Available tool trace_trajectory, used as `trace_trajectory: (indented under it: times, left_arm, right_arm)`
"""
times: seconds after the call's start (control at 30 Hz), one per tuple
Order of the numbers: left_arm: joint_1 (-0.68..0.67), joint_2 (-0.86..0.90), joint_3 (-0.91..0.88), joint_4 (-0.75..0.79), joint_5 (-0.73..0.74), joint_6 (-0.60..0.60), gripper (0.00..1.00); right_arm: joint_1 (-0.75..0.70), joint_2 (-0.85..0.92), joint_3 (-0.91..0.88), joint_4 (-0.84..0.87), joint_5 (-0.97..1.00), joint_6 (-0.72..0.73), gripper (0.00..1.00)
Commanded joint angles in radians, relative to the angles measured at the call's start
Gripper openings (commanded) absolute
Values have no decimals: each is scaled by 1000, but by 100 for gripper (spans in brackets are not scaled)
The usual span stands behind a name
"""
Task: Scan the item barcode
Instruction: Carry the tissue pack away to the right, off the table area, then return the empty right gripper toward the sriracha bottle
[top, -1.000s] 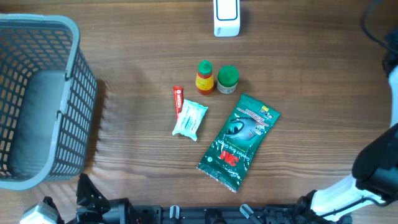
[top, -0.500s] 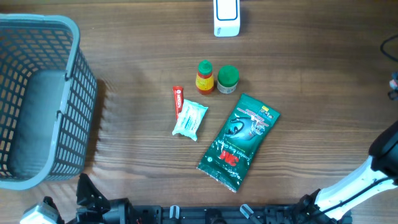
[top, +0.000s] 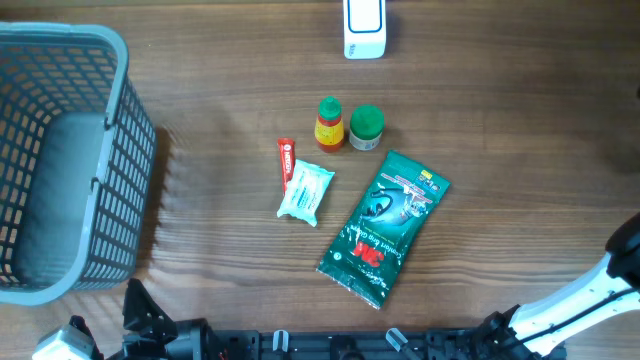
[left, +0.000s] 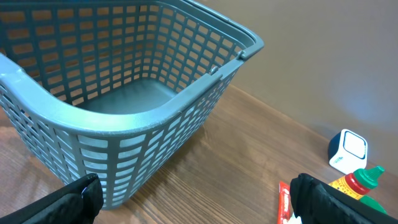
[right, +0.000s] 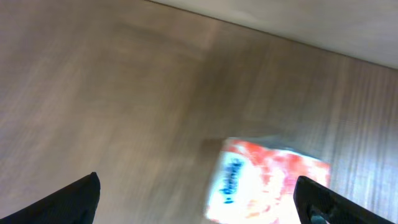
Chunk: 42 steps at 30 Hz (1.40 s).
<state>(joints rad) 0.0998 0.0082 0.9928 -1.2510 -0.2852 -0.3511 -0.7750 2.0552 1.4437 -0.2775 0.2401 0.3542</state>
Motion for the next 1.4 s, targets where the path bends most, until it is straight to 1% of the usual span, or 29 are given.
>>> trace_trajectory:
  times: [0.0,0.03,0.07,0.13,0.2,0.27,0.3,0.37,0.43,0.5,0.53,0.7,0.83,0.97,1.07,1.13,1.27,1.37]
  left_arm:
    - [-3,-3,2,3,8,-5,100]
    - [-3,-3,2,3,8,-5,100]
    - [-3,-3,2,3,8,-5,100]
    - [-3,-3,2,3,8,-5,100]
    - [-3,-3,2,3,8,-5,100]
    - [-3,-3,2,3,8,-5,100]
    - [-3,-3,2,3,8,-5,100]
    - [-3,-3,2,3,8,-5,100]
    - [-3,-3,2,3,8,-5,100]
    - [-3,-3,2,3,8,-5,100]
    - [-3,-3,2,3,8,-5,100]
    - [-3,-3,2,3,8,-5,100]
    - [-3,-3,2,3,8,-5,100]
    - [-3,-3,2,3,8,-5,100]
    - [-3,-3,2,3,8,-5,100]
    - [-3,-3,2,3,8,-5,100]
    - [-3,-3,2,3,8,-5,100]
    - [-3,-3,2,3,8,-5,100]
  right_arm:
    - [6,-164,2,0,-256,-4,100]
    - [6,-206,2,-6,-349,28,100]
    - [6,-267,2,-28,-500,104,100]
    - [15,-329,2,-74,-649,193,100]
    - [32,-370,2,-153,-709,261,100]
    - [58,-394,2,-247,-722,351,100]
    - [75,-399,2,-305,-742,372,100]
    - [117,-398,2,-394,-800,345,100]
    - [189,-397,2,-468,-807,285,100]
    - [279,-397,2,-499,-807,206,100]
    - [349,-397,2,-511,-807,153,100]
    - [589,-397,2,-521,-807,34,100]
    - [766,-397,2,-520,-779,8,100]
    - [937,-397,2,-518,-627,9,100]
    - [1025,-397,2,-505,-561,2,100]
    - [1083,-397,2,-488,-536,-27,100]
    - [1183,-397,2,-445,-497,-38,100]
    - [1239,-397,2,-415,-390,-36,100]
